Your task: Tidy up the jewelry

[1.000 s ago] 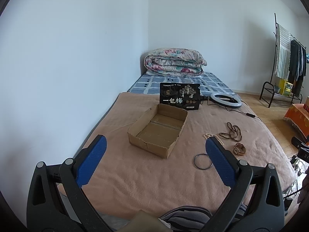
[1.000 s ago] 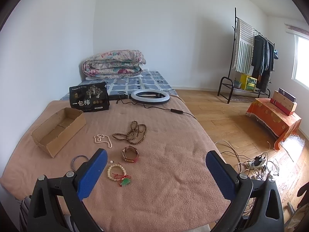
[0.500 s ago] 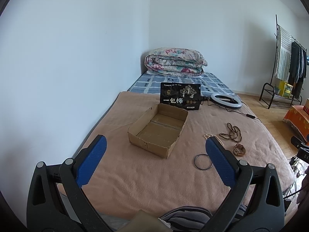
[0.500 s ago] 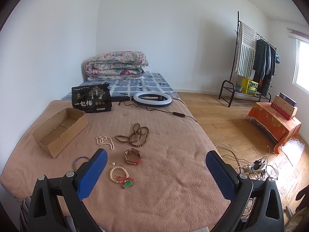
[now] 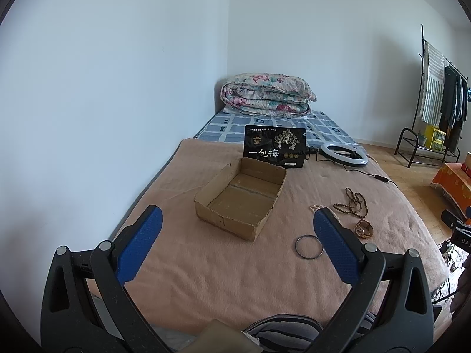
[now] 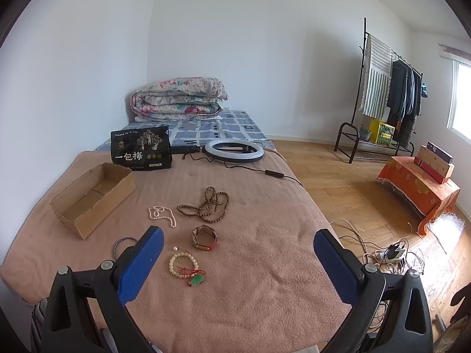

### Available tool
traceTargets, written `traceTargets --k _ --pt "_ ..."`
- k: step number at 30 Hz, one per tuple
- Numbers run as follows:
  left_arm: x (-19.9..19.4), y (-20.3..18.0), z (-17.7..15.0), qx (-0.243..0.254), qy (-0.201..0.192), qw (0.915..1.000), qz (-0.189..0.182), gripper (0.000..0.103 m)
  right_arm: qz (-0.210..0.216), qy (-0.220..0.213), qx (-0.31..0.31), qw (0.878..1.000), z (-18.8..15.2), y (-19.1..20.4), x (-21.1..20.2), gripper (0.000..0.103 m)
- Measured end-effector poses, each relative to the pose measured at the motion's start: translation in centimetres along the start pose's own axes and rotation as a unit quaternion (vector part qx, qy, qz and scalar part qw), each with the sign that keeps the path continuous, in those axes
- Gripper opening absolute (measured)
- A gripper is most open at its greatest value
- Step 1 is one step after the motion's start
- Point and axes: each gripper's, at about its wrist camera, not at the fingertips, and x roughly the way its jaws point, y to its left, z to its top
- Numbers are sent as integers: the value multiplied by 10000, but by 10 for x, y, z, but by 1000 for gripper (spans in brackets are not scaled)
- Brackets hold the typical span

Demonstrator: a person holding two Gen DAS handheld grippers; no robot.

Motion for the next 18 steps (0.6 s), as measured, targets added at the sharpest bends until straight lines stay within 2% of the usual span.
traceTargets --k 18 --pt "1 -3 -3 2 12 10000 7 103 5 -3 -36 10000 -1 5 1 103"
